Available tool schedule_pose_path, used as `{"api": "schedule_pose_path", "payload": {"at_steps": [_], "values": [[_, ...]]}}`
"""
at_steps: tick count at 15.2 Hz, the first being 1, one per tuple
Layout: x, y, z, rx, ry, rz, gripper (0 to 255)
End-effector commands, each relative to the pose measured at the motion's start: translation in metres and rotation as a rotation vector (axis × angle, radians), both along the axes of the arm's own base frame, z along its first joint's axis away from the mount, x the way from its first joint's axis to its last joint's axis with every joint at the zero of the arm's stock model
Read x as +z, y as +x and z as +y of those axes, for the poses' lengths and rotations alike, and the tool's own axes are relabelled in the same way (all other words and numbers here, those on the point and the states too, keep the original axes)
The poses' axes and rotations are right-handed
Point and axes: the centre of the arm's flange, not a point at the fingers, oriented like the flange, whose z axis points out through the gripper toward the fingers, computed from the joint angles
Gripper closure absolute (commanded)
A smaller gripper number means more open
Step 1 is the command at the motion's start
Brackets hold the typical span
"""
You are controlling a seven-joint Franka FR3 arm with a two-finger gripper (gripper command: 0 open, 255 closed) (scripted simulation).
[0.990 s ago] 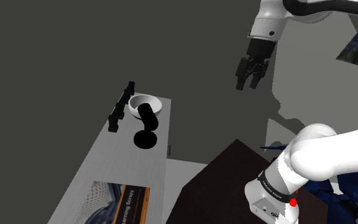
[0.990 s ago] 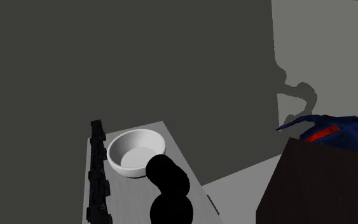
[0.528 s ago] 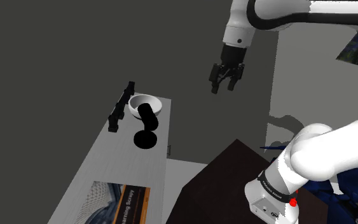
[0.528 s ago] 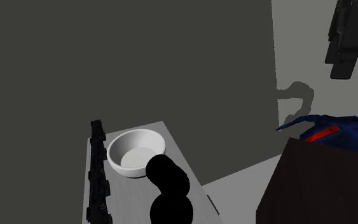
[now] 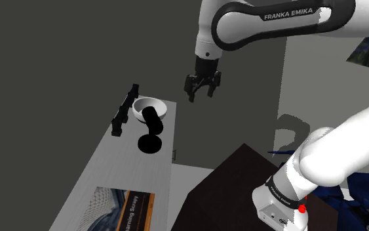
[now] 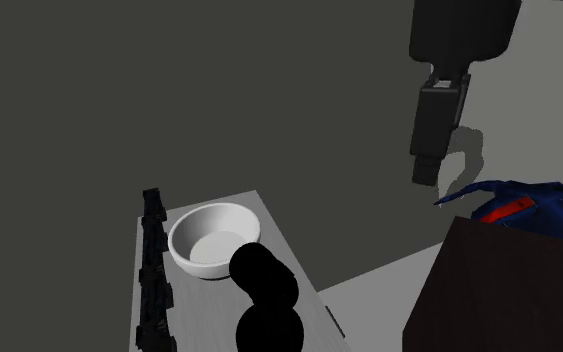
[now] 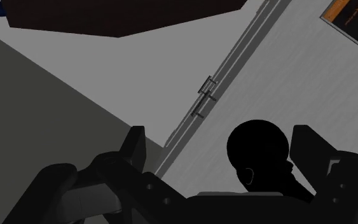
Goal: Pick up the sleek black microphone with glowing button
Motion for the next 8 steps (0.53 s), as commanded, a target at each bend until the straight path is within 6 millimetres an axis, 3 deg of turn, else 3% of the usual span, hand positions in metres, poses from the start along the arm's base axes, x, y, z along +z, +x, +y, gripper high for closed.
{"api": "schedule_pose_path", "payload": {"at_steps": [1, 8], "values": [[-0.014, 0.018, 0.014, -0.002, -0.025, -0.011, 0], [-0.062, 0.086, 0.06, -0.009, -0.112, -0.042, 0]]}}
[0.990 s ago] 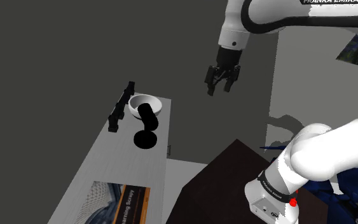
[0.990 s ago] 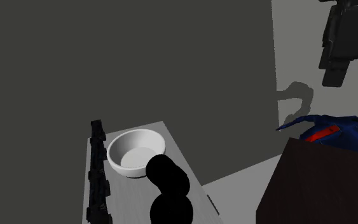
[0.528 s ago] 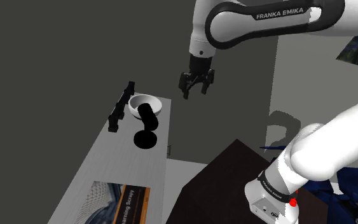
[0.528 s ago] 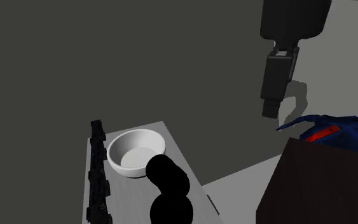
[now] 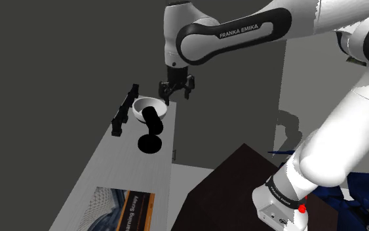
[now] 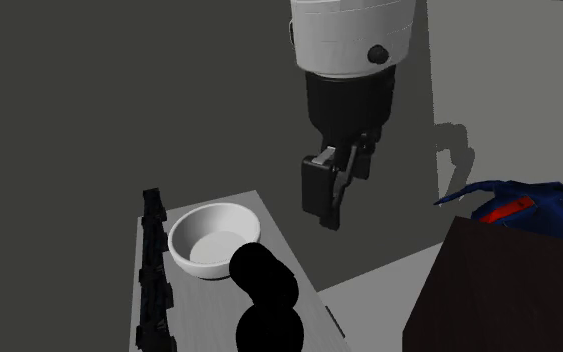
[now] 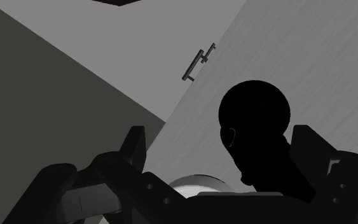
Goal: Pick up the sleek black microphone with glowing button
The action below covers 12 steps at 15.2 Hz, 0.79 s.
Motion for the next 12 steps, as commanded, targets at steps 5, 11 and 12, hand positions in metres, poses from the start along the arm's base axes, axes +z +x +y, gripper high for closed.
{"api": "schedule_pose_path", "payload": {"at_steps": [5, 11, 12], "values": [[-0.045, 0.058, 0.037, -0.007, -0.076, -0.028, 0], [-0.087, 0.118, 0.068, -0.013, -0.149, -0.054, 0], [-0.092, 0.118, 0.068, -0.013, -0.149, -0.054, 0]]}}
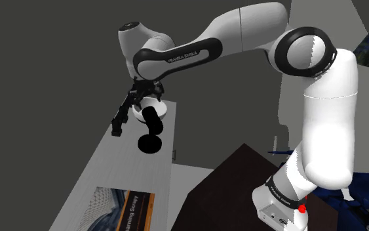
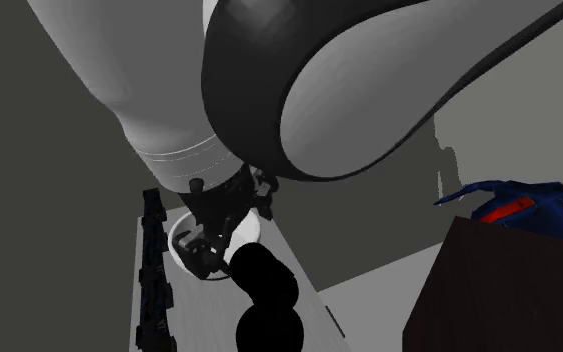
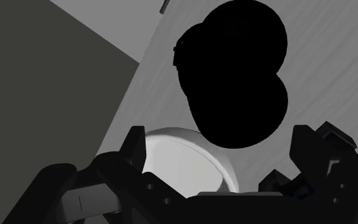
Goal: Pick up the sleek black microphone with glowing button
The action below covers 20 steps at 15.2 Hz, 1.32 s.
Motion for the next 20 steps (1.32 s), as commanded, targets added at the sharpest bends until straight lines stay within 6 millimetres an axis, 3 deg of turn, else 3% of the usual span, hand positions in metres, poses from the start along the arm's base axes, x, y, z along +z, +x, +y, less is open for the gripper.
{"api": "schedule_pose_path", "payload": {"at_steps": [1, 8, 9, 18, 20], "values": [[-0.013, 0.003, 0.004, -0.001, -0.007, -0.003, 0], [-0.042, 0.003, 0.004, -0.001, -0.007, -0.003, 0], [-0.042, 0.003, 0.003, -0.001, -0.007, -0.003, 255], [-0.042, 0.003, 0.004, -0.001, -0.007, -0.003, 255], [-0.032, 0.003, 0.004, -0.001, -0.007, -0.003, 255]]}}
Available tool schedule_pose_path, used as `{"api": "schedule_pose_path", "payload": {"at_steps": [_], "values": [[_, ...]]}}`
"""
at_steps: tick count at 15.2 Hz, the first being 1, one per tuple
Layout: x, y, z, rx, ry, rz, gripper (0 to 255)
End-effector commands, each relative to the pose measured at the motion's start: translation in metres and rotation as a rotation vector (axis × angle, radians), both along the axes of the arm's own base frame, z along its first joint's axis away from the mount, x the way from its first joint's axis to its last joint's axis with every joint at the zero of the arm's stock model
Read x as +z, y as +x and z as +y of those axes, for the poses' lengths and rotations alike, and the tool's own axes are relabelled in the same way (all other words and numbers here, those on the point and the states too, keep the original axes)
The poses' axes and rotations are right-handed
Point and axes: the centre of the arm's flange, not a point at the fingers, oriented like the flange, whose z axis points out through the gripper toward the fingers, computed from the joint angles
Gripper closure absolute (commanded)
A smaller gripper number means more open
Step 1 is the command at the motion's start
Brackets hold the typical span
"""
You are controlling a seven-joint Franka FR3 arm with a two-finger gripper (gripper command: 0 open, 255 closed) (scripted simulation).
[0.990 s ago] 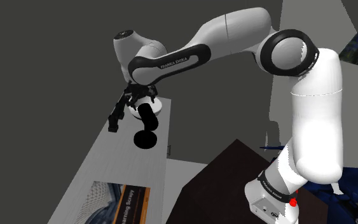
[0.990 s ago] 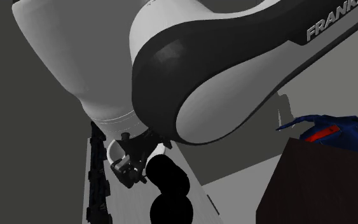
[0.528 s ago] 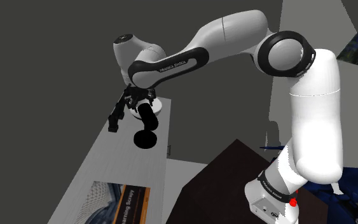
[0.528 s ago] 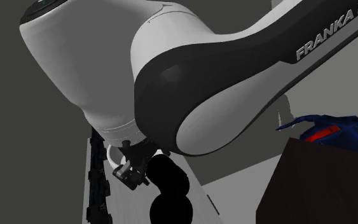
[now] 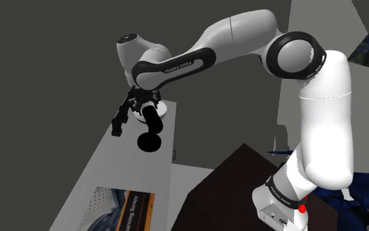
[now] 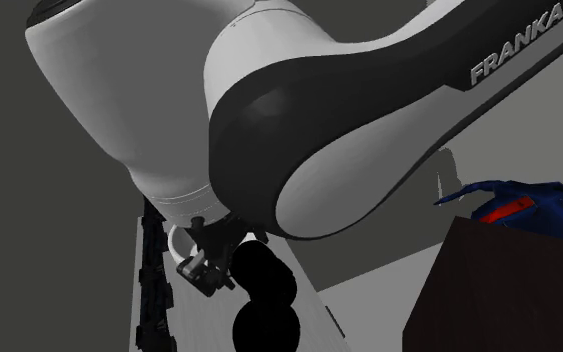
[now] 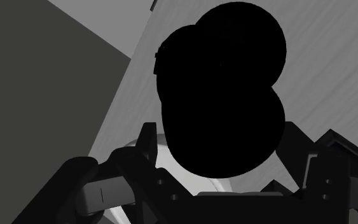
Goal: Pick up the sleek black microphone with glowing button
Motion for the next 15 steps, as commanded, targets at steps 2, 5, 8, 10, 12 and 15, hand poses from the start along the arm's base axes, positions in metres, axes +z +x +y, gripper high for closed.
{"api": "schedule_pose_path", "payload": {"at_steps": [2, 5, 8, 10, 12, 15], "values": [[0.015, 0.0, 0.0, 0.0, 0.0, 0.0, 255], [0.031, 0.0, 0.0, 0.0, 0.0, 0.0, 255], [0.047, 0.0, 0.0, 0.0, 0.0, 0.0, 255], [0.058, 0.0, 0.0, 0.0, 0.0, 0.0, 255], [0.068, 0.0, 0.0, 0.0, 0.0, 0.0, 255], [0.074, 0.0, 0.0, 0.0, 0.0, 0.0, 255]]}}
